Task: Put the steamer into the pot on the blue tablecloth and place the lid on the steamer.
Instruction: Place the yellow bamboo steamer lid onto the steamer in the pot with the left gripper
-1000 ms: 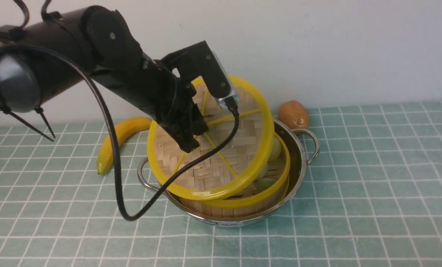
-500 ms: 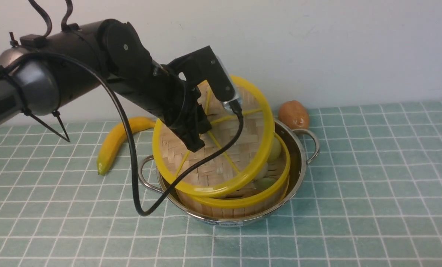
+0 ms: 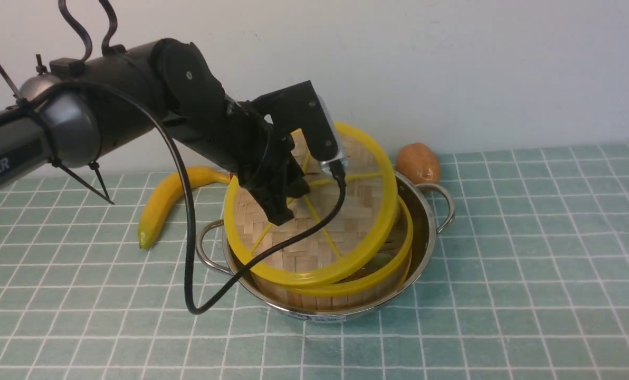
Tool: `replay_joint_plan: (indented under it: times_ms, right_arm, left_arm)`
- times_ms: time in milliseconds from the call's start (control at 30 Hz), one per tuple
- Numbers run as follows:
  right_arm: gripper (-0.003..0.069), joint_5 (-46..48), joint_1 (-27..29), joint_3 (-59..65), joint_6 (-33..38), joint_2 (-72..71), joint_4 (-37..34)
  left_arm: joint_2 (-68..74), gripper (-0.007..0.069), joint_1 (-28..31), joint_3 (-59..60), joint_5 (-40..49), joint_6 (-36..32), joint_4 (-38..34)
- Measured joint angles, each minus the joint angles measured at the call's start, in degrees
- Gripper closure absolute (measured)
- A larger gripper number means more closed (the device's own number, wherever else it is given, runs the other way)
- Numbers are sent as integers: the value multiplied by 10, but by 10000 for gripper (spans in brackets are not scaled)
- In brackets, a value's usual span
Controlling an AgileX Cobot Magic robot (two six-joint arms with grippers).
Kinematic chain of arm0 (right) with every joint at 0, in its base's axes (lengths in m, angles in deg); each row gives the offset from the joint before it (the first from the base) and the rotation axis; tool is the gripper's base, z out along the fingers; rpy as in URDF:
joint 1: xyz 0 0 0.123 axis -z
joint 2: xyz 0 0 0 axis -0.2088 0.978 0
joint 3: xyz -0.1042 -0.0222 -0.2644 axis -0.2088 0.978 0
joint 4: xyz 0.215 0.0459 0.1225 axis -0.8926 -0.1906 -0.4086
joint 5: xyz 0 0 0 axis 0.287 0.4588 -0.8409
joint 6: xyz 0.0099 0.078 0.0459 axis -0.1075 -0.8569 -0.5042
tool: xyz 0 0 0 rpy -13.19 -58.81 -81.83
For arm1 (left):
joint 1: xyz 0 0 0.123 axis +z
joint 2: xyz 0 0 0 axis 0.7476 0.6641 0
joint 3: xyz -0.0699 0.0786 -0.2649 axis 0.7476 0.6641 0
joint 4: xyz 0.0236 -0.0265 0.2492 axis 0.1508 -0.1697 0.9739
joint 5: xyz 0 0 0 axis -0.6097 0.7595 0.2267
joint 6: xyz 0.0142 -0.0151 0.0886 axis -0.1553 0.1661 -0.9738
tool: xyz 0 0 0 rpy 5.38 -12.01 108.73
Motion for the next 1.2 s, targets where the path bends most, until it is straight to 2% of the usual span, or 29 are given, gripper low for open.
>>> replay_joint_plan:
  times_ms: [167, 733, 1033, 1200]
  right_arm:
    - [417, 0, 0, 0, 0, 0, 0]
    - [417, 0, 0, 0, 0, 0, 0]
    - [417, 0, 0, 0, -1, 0, 0]
    - [417, 0, 0, 0, -1, 0, 0]
  left_arm:
    - [2, 507, 0, 0, -3, -33, -34]
    - [14, 507, 0, 0, -15, -54, -42]
    - [17, 507, 0, 0, -16, -123, -69]
    - [30, 507, 0, 0, -23, -139, -88]
